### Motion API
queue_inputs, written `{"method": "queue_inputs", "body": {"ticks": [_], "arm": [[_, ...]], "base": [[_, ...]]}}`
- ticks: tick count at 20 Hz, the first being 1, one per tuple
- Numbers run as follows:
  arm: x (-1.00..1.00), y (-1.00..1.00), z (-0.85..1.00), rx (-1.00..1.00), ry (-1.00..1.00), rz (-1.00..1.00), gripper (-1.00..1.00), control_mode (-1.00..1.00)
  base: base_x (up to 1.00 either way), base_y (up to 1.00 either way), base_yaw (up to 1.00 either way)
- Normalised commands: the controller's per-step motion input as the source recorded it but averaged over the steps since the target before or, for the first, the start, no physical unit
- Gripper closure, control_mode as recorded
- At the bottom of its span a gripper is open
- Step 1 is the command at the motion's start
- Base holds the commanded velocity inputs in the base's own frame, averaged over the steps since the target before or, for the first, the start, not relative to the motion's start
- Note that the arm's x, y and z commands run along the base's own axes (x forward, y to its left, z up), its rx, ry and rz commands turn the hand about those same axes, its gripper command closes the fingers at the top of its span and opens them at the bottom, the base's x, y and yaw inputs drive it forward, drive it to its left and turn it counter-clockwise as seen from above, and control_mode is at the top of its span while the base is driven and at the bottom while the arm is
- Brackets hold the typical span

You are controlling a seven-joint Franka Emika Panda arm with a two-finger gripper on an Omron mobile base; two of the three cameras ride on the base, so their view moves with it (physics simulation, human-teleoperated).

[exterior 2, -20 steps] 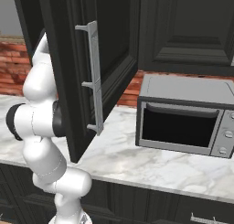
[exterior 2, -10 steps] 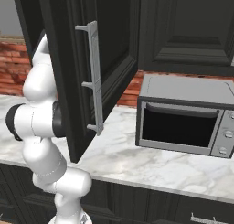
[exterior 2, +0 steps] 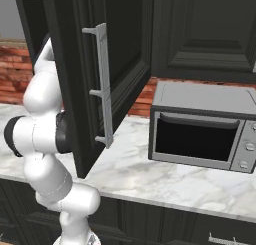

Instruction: Take 2 condiments from the cabinet and move them on the counter near the stove.Make sure the condiments are lined up with each other, next to each other.

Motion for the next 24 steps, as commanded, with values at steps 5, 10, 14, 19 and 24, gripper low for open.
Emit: {"method": "queue_inputs", "body": {"ticks": [5, 10, 14, 19, 24], "arm": [[-0.45, 0.0, -0.4, 0.0, -0.17, 0.0, 1.0, -1.0], [-0.71, 0.0, -0.05, 0.0, -0.16, 0.0, 1.0, -1.0], [-0.82, 0.0, 0.33, 0.0, -0.01, 0.01, 1.0, -1.0], [-0.88, 0.08, 0.38, 0.0, 0.01, 0.08, 1.0, -1.0], [-0.87, 0.12, 0.24, 0.0, 0.0, 0.08, 1.0, -1.0]], "base": [[0.0, 0.0, 0.0], [0.0, 0.0, 0.0], [0.0, 0.0, 0.0], [0.0, 0.0, 0.0], [0.0, 0.0, 0.0]]}}
